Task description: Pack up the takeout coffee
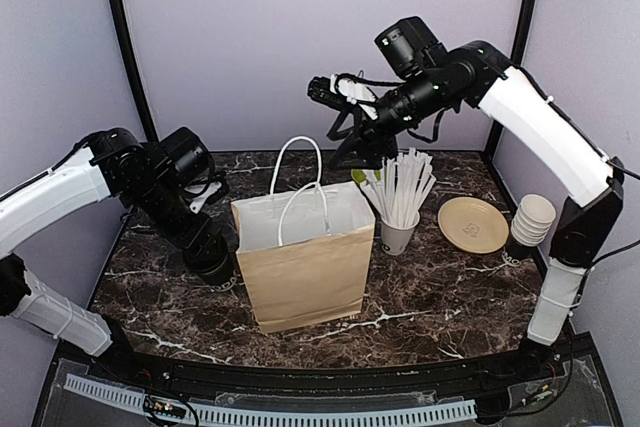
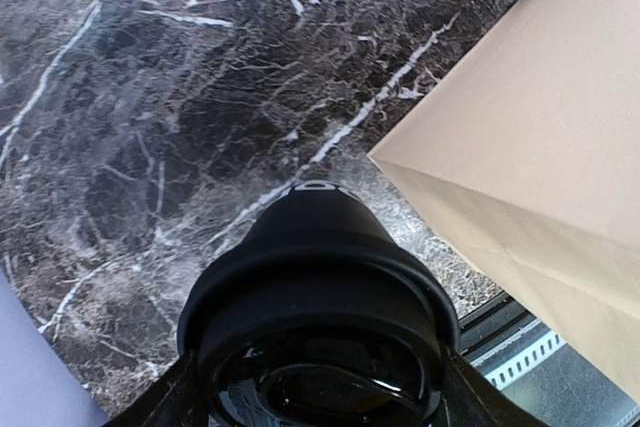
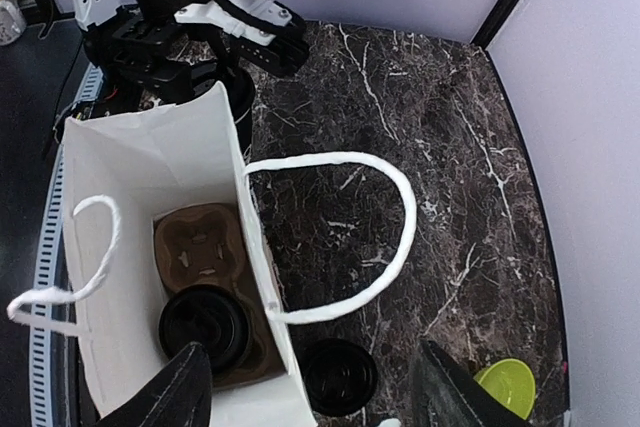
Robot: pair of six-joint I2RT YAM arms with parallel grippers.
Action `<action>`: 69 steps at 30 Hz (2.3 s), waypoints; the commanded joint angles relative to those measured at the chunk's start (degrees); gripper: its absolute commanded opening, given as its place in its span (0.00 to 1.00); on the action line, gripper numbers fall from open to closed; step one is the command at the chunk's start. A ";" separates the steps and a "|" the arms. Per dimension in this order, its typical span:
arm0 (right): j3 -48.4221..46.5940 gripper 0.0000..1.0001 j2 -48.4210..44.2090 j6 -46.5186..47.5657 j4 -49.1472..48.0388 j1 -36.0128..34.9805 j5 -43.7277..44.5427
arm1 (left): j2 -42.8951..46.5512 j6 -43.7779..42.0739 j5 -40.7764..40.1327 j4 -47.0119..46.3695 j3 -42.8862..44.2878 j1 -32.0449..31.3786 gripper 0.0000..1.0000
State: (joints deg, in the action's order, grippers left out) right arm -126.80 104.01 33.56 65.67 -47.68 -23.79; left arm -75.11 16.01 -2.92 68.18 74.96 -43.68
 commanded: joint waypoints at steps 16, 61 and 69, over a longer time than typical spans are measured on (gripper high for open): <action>-13.84 0.00 10.36 -11.16 -6.31 -1.34 -10.44 | -0.85 -2.04 -14.60 13.35 29.11 1.92 0.67; -4.61 0.00 8.00 -16.54 -20.06 -6.90 -1.28 | 8.38 -7.62 13.58 -2.44 30.35 1.81 0.53; -3.97 0.00 6.29 -16.67 -19.36 -7.37 -6.59 | 6.32 -8.22 8.86 -0.59 30.82 1.82 0.53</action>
State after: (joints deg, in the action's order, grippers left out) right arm -131.55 113.84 17.43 47.94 -54.15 -26.61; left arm -68.16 8.10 8.27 67.55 104.75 -42.00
